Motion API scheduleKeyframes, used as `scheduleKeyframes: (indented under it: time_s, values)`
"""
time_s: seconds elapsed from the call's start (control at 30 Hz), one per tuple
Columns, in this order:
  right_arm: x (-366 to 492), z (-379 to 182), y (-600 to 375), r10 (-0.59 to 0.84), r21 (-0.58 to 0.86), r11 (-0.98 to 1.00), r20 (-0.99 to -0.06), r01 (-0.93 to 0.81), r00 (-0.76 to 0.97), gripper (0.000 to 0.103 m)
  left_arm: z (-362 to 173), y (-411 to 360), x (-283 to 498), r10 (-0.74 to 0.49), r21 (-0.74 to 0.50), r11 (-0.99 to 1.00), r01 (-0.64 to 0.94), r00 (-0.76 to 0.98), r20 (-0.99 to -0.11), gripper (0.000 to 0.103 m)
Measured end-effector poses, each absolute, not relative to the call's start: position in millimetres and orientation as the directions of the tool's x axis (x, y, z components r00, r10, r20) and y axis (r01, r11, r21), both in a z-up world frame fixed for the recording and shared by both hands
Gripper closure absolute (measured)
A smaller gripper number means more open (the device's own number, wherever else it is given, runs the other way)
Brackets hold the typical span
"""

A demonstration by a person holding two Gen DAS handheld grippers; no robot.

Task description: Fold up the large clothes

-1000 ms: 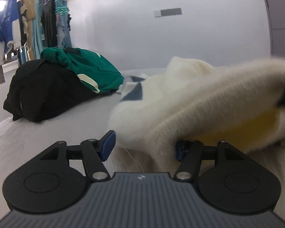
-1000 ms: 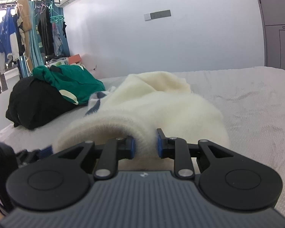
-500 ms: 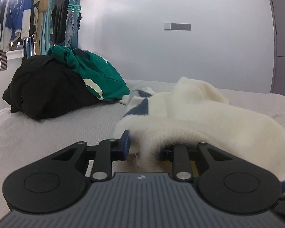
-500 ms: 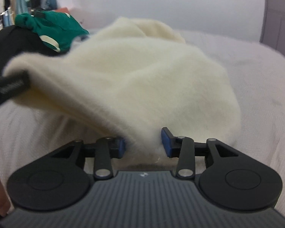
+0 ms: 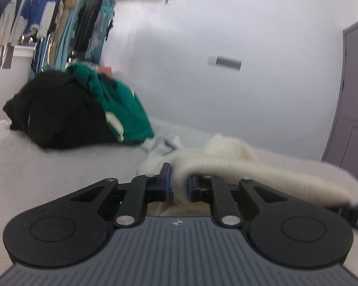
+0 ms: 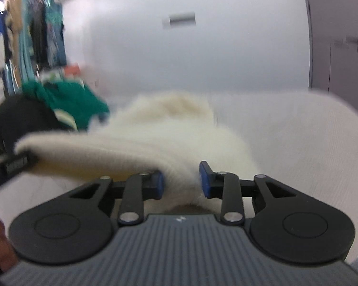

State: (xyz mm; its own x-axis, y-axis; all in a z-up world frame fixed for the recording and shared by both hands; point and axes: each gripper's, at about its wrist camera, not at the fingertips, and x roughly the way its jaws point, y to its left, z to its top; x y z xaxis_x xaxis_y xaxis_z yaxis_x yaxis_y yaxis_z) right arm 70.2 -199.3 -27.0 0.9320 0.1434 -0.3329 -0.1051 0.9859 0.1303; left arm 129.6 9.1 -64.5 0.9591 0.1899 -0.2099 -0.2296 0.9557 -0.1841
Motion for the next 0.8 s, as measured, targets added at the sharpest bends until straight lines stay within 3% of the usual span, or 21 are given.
scheduleKeyframes:
  time_s: [0.13, 0.27, 0.6, 0.8]
  values:
    - [70, 25, -220, 0.174, 0.167, 0.977, -0.251, -0.135, 0.952, 0.076, -17, -4, 108, 0.16, -0.203, 0.961, -0.186, 0.978, -0.135, 0.094]
    - [72, 85, -232, 0.21, 0.117, 0.974, -0.155, -0.193, 0.965, 0.078, 48, -8, 93, 0.148, -0.238, 0.959, -0.156, 0.988, -0.053, 0.095]
    - [56, 265, -254, 0.299, 0.026, 0.953, 0.066, -0.301, 0.952, 0.08, 265, -17, 53, 0.1, -0.223, 0.973, -0.066, 0.985, 0.141, 0.095]
    - [41, 350, -257, 0.324, -0.046, 0.946, 0.192, -0.321, 0.926, 0.08, 380, -27, 22, 0.066, -0.173, 0.985, -0.028, 0.974, 0.215, 0.095]
